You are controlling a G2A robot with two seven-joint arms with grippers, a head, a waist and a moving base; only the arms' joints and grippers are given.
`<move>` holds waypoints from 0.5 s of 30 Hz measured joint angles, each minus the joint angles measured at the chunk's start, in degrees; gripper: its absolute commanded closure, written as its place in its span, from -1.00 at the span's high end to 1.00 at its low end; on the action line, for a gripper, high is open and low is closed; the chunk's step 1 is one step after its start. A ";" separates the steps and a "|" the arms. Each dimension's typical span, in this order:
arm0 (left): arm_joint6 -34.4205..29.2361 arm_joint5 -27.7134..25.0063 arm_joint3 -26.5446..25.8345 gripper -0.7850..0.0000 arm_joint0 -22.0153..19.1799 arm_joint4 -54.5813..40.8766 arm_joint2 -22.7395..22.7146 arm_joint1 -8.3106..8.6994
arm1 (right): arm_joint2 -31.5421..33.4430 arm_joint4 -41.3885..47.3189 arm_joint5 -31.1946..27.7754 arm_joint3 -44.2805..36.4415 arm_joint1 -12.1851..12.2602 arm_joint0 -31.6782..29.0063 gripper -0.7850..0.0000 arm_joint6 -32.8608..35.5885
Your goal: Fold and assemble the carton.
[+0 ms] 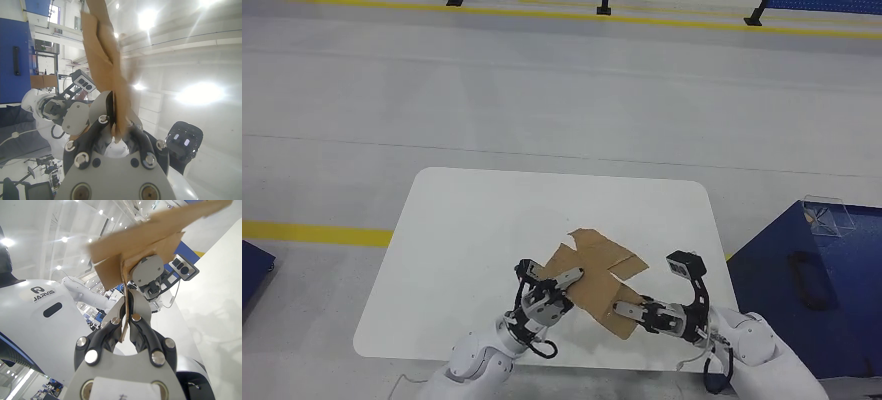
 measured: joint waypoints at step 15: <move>8.42 -3.06 6.26 1.00 -0.07 2.00 -8.26 0.22 | 1.73 -19.55 11.34 0.05 0.71 1.10 -1.00 -2.09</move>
